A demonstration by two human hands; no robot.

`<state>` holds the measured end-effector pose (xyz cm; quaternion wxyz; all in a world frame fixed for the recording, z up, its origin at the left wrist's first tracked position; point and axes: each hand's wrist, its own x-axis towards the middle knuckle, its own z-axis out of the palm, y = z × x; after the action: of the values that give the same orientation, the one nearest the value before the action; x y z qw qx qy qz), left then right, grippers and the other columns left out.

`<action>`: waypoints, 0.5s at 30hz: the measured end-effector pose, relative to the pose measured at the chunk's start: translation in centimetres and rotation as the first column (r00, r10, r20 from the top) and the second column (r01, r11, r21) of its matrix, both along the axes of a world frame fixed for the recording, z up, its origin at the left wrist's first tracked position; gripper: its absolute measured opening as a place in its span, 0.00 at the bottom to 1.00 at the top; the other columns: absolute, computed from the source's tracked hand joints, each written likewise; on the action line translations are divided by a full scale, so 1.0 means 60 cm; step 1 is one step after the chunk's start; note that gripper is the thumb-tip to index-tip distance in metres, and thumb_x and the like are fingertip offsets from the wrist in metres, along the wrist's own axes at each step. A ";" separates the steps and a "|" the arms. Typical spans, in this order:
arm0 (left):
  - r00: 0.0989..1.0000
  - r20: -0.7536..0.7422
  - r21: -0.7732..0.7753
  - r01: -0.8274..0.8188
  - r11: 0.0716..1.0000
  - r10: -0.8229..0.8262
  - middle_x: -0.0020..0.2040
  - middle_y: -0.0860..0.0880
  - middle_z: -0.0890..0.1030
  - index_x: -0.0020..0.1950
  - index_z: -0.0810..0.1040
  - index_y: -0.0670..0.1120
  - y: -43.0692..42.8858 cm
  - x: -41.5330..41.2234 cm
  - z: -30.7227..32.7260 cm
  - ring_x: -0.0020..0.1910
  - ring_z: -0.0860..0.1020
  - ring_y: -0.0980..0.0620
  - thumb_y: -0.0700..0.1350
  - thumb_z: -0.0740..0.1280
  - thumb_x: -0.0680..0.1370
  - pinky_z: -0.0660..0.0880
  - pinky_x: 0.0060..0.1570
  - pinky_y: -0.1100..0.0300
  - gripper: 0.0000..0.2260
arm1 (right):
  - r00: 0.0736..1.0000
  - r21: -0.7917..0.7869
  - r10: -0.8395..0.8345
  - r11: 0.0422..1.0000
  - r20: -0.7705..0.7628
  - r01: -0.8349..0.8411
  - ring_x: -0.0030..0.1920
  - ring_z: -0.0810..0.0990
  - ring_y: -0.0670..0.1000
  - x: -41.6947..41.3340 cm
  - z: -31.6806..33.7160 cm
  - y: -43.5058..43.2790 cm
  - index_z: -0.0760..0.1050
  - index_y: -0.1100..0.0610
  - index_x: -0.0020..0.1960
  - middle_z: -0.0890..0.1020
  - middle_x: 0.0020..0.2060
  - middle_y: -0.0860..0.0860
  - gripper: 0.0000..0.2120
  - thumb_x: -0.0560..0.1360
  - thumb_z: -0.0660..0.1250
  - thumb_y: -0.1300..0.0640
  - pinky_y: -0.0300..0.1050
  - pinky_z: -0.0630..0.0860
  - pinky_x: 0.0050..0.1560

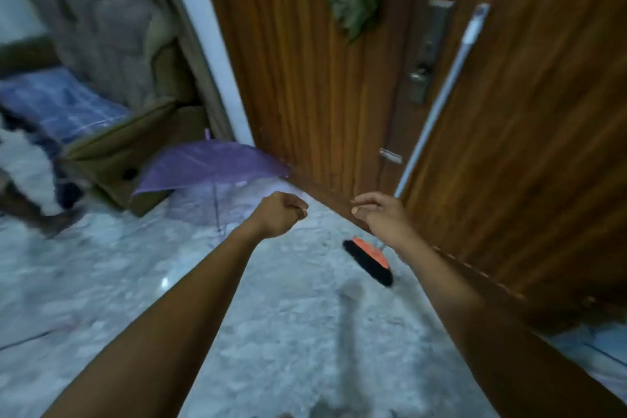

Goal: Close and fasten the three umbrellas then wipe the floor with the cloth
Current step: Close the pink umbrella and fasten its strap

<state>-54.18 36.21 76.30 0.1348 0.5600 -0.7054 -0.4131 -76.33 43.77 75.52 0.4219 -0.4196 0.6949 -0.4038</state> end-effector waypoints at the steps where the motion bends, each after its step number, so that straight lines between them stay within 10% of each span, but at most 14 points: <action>1: 0.998 0.006 0.021 -0.064 0.998 0.064 0.54 0.45 0.85 0.56 0.85 0.44 0.002 0.065 -0.001 0.53 0.81 0.49 0.40 0.70 0.78 0.74 0.52 0.62 0.08 | 0.998 0.002 0.062 0.998 -0.005 -0.062 0.39 0.78 0.49 0.057 -0.004 -0.019 0.81 0.58 0.52 0.82 0.40 0.54 0.08 0.74 0.72 0.65 0.33 0.72 0.36; 7: 0.939 0.005 0.051 -0.343 0.938 0.343 0.58 0.44 0.85 0.56 0.85 0.45 0.035 0.434 -0.023 0.55 0.82 0.47 0.42 0.71 0.77 0.76 0.57 0.57 0.08 | 0.933 -0.003 0.357 0.934 -0.037 -0.357 0.47 0.84 0.52 0.409 -0.041 -0.121 0.82 0.48 0.43 0.85 0.39 0.45 0.07 0.70 0.75 0.59 0.46 0.78 0.49; 15: 0.870 0.050 0.078 -0.493 0.866 0.491 0.61 0.47 0.83 0.59 0.84 0.45 -0.011 0.784 -0.065 0.59 0.80 0.50 0.43 0.69 0.79 0.74 0.55 0.61 0.10 | 0.860 0.031 0.507 0.860 0.062 -0.509 0.56 0.80 0.52 0.793 -0.092 -0.225 0.80 0.50 0.54 0.81 0.55 0.51 0.08 0.75 0.72 0.56 0.40 0.72 0.47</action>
<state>-7.12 35.53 72.38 0.2005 0.7324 -0.5224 -0.3879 -28.73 30.28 70.00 0.5409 -0.5675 0.5576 -0.2729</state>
